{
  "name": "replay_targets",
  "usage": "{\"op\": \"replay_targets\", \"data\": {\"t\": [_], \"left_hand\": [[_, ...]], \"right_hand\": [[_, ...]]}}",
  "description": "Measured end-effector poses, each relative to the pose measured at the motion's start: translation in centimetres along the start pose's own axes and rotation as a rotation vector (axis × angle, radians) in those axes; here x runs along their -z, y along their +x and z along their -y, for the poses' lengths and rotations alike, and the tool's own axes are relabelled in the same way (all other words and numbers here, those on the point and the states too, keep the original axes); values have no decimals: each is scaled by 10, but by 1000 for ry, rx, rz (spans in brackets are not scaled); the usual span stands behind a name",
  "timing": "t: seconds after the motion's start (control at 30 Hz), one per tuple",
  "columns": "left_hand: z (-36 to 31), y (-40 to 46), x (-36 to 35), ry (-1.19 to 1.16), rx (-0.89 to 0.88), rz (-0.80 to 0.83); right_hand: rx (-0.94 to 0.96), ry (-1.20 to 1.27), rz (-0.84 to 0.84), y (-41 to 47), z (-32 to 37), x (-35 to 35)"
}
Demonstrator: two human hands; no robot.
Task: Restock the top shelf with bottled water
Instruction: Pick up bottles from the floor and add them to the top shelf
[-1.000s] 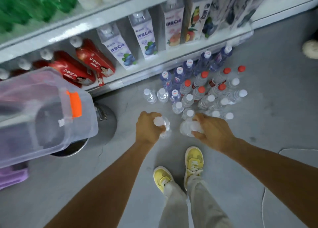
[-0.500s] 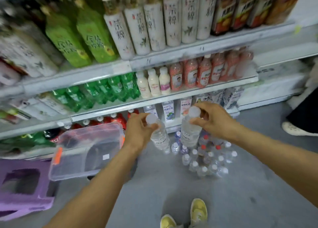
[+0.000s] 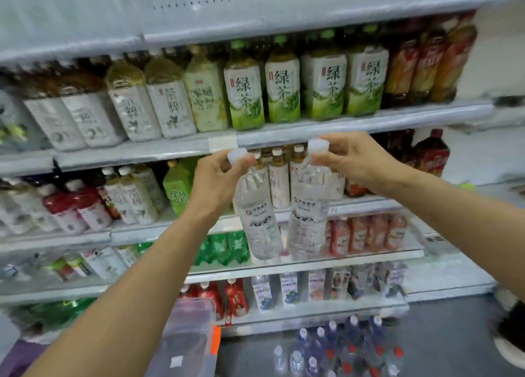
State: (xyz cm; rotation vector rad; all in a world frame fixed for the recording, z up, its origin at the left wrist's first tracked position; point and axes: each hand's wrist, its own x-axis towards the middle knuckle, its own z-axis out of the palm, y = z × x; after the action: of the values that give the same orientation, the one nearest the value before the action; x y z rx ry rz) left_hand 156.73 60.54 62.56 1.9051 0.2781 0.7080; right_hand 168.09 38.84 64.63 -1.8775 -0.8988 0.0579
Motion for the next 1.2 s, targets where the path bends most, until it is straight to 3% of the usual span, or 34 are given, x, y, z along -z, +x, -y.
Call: {"op": "replay_targets", "data": {"t": [0.17,0.63,1.03,1.2], "left_hand": [[-37,25,17,-66,-10,-80],[-99,146,110,82,-224,-316],[-102,283,216,50,-286,-313],[-89,316,238,-20,-256,-264]], "right_hand": [[42,183,-76,39,37,16],[309,336,-285,194,177,20],[456,311,-544,381,291,-17],[488,184,-446,448,293,-55]]}}
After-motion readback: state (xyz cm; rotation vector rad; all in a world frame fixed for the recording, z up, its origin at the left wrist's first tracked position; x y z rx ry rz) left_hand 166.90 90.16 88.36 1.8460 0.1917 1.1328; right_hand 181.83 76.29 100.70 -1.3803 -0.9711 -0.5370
